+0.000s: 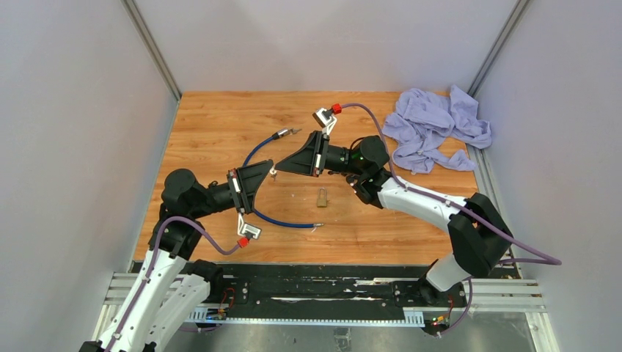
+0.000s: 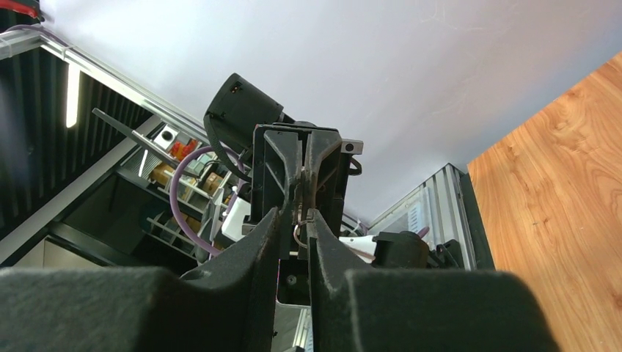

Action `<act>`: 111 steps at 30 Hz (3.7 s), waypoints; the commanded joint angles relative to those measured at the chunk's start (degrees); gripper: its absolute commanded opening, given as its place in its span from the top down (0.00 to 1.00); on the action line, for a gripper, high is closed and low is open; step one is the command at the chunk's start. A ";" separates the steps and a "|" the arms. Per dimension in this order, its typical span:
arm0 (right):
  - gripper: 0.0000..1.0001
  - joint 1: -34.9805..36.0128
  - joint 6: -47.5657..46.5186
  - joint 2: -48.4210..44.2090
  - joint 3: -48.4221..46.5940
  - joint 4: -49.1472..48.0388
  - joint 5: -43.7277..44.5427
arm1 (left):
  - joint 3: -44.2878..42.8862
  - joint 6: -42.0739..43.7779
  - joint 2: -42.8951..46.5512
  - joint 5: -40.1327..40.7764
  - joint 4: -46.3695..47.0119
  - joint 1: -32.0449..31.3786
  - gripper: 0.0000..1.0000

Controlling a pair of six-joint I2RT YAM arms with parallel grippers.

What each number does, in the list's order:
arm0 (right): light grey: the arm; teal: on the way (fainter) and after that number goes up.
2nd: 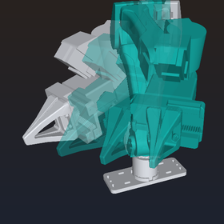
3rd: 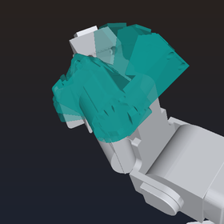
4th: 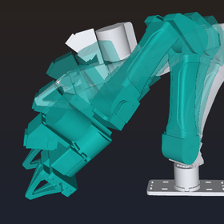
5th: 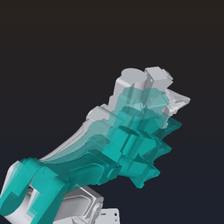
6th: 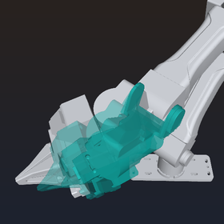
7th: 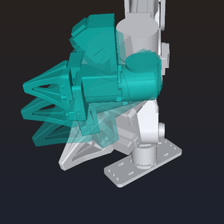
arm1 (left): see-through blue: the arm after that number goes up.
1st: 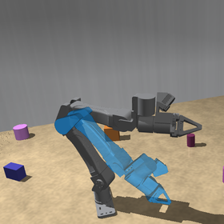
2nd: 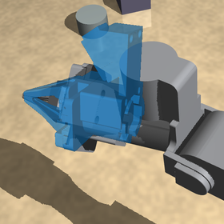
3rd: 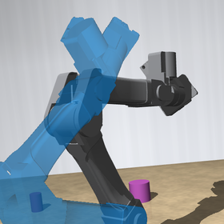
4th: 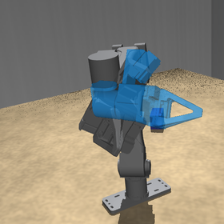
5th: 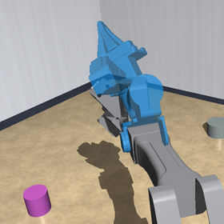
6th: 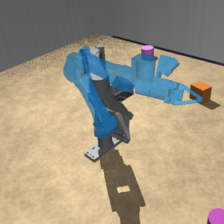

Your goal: Unlock with the key

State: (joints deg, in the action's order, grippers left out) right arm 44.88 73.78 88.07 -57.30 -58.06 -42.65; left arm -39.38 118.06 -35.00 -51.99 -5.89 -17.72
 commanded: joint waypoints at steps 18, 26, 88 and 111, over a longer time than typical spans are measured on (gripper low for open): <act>0.85 0.71 -0.08 1.51 -2.71 -0.22 -1.81 | 0.25 34.87 0.24 1.31 1.74 -0.30 1.00; 0.99 0.92 1.82 2.63 -2.81 -3.09 -0.65 | 0.35 34.86 0.36 1.40 1.47 -0.26 1.00; 0.72 0.76 2.08 0.85 -1.80 -0.82 1.17 | 1.42 31.48 1.68 5.86 3.16 -0.26 1.00; 0.85 1.72 2.03 3.98 -5.99 -0.66 1.28 | 1.27 31.40 1.73 6.42 3.01 -0.30 1.00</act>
State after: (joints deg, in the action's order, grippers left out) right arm 45.60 76.44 91.31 -60.29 -57.10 -41.76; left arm -38.13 118.08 -33.67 -45.34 -3.20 -17.78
